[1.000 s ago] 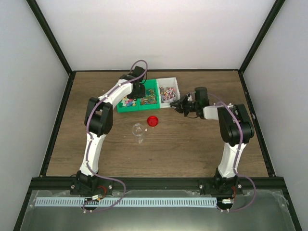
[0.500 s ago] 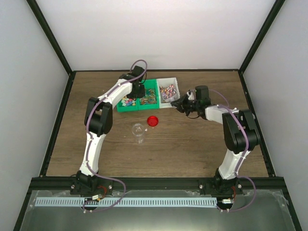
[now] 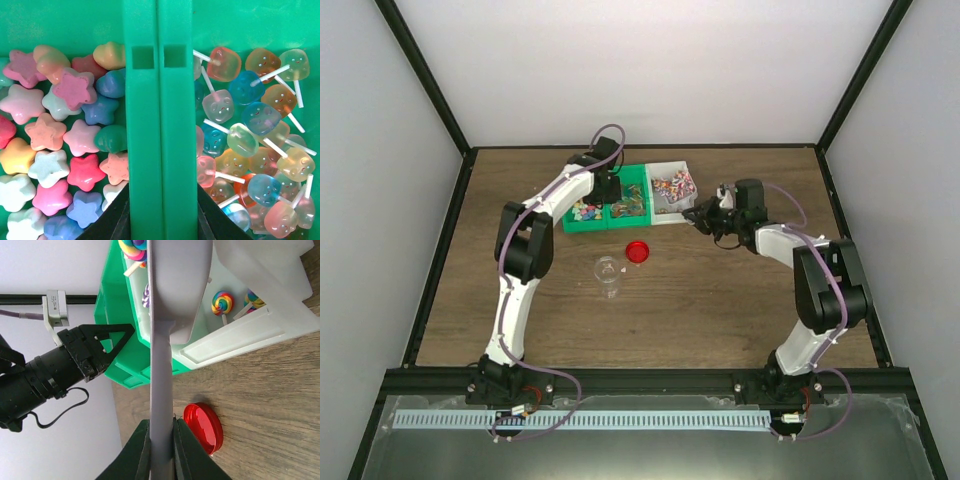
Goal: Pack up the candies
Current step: Scoop the fake candies from the storage box.
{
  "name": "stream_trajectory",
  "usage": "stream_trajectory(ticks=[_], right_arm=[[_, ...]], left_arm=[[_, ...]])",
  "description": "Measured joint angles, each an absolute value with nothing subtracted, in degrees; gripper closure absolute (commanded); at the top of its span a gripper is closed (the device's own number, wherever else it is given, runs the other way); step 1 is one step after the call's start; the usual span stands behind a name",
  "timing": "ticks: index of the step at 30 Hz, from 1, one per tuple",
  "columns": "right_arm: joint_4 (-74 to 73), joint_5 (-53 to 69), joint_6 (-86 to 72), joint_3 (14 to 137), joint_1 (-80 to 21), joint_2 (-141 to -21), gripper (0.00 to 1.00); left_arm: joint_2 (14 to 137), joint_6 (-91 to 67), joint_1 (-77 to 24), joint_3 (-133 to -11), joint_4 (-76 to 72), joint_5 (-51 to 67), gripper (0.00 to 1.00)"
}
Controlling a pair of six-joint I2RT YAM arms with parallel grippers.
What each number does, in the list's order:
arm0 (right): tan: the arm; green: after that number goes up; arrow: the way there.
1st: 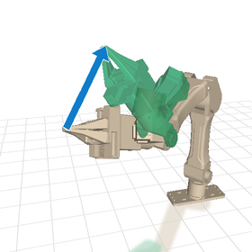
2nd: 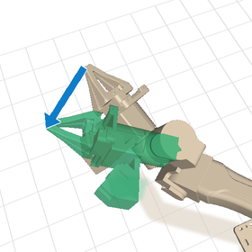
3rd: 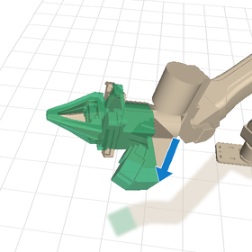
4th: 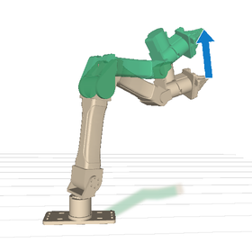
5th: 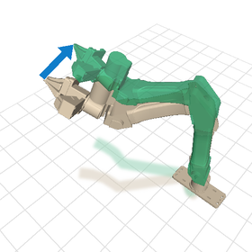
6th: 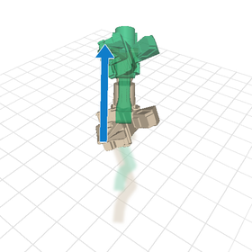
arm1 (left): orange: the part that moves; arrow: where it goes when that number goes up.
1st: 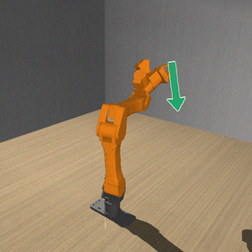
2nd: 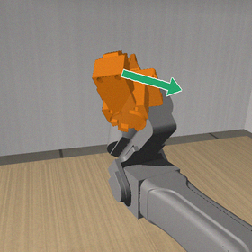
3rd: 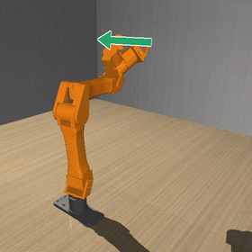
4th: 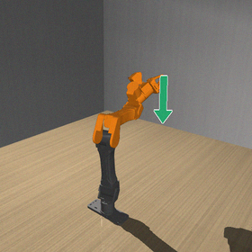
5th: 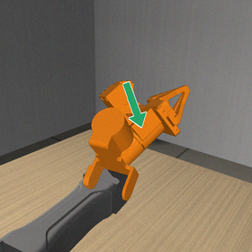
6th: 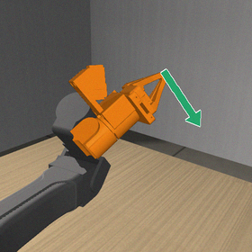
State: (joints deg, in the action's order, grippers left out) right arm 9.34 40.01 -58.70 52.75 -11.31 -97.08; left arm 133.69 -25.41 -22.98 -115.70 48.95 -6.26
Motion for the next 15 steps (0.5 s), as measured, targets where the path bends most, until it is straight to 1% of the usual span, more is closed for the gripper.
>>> stream_trajectory(ticks=[7,15], right_arm=[[13.4,41.5,-58.5,49.1,-10.4,-96.0,0.99],[11.8,41.8,-56.1,49.2,-10.2,-95.8,0.99]], left_arm=[[132.6,-25.3,-22.8,-113.4,47.0,-5.5,0.96],[132.0,-25.2,-22.7,-112.3,46.0,-5.1,0.96]])
